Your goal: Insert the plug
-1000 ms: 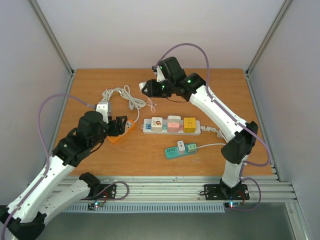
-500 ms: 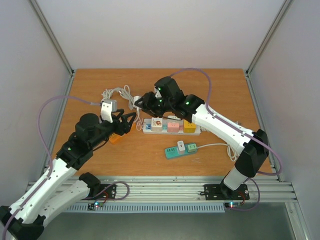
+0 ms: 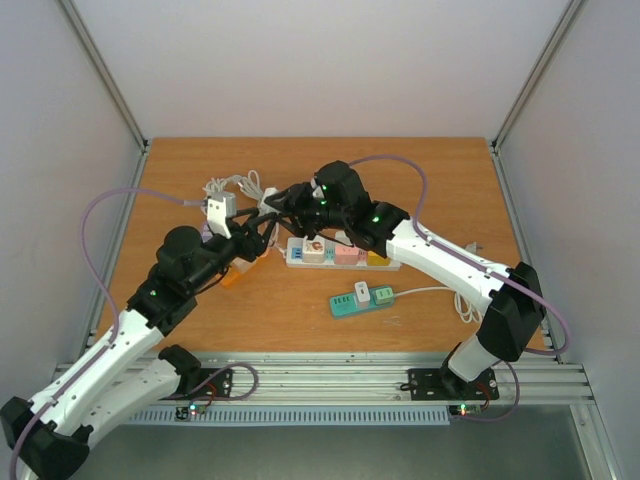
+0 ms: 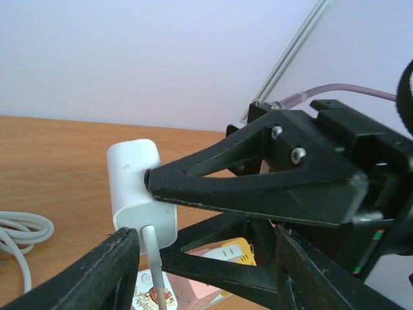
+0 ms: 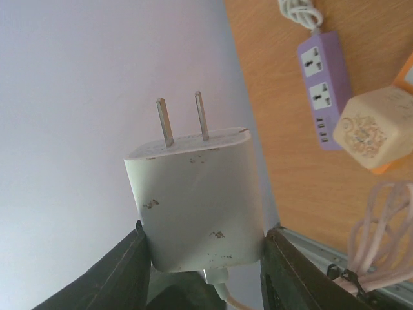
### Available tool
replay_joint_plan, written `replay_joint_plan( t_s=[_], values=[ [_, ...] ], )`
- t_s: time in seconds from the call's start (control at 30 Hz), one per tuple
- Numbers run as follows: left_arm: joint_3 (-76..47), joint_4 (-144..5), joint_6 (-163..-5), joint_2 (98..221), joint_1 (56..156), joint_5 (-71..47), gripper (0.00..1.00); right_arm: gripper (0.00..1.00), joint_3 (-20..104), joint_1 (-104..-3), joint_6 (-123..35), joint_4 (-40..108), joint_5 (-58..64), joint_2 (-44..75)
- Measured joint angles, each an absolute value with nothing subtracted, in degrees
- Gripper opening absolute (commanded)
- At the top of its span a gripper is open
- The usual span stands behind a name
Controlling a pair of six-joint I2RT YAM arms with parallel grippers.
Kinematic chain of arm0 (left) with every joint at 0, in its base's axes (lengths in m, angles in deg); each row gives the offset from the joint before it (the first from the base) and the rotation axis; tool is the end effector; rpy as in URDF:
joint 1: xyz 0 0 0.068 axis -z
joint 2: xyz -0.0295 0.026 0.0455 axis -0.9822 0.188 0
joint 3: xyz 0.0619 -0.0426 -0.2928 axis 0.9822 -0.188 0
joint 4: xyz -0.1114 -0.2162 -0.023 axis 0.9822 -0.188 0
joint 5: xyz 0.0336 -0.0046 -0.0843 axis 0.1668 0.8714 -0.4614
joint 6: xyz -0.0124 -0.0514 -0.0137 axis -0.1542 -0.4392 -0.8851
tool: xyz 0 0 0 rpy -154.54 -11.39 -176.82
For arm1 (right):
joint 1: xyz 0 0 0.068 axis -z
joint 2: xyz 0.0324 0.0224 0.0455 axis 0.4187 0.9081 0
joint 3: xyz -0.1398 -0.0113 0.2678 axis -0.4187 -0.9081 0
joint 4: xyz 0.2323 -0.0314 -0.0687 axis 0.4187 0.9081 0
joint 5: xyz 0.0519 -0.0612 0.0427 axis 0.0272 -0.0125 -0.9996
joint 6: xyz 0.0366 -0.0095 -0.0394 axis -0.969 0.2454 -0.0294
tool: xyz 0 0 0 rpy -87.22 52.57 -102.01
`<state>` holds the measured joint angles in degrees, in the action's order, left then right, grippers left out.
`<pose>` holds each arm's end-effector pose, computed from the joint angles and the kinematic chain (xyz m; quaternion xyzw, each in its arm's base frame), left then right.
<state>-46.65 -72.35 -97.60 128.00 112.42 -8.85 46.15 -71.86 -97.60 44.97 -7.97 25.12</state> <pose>0.1221 -0.0839 0.3536 0.0807 0.7297 -0.3584 0.5768 0.2348 0.2699 0.3830 0.0066 0.8242 0.5229 0.2172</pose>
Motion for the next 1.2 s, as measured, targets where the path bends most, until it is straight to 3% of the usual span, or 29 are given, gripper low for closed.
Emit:
replay_joint_plan(
  t_s=[0.27, 0.33, 0.4, 0.9, 1.07, 1.2],
  values=[
    [-47.3, -69.4, -99.1, 129.9, 112.7, -7.3, 0.60, 0.32, 45.9, -72.1, -100.2, 40.9, -9.6, 25.1],
    [-47.6, -68.6, -99.0, 130.0, 112.7, -7.1, 0.48, 0.32, 45.9, -72.1, -100.2, 40.9, -9.8, 25.1],
    [-47.8, -67.6, -98.5, 130.4, 112.7, -6.9, 0.44, 0.32, 45.9, -72.1, -100.2, 40.9, -9.8, 25.1],
    [-47.9, -61.5, -95.0, 134.7, 113.6, -3.0, 0.51, 0.28, 45.9, -72.7, -101.2, 40.5, -9.3, 23.7],
    [-48.1, -60.7, -94.9, 134.5, 113.8, -2.7, 0.43, 0.27, 45.8, -72.6, -100.9, 40.9, -8.9, 23.1],
    [-48.0, -63.4, -95.5, 133.4, 114.6, -2.5, 0.43, 0.30, 45.8, -73.1, -98.7, 42.9, -7.9, 22.8]
  ],
)
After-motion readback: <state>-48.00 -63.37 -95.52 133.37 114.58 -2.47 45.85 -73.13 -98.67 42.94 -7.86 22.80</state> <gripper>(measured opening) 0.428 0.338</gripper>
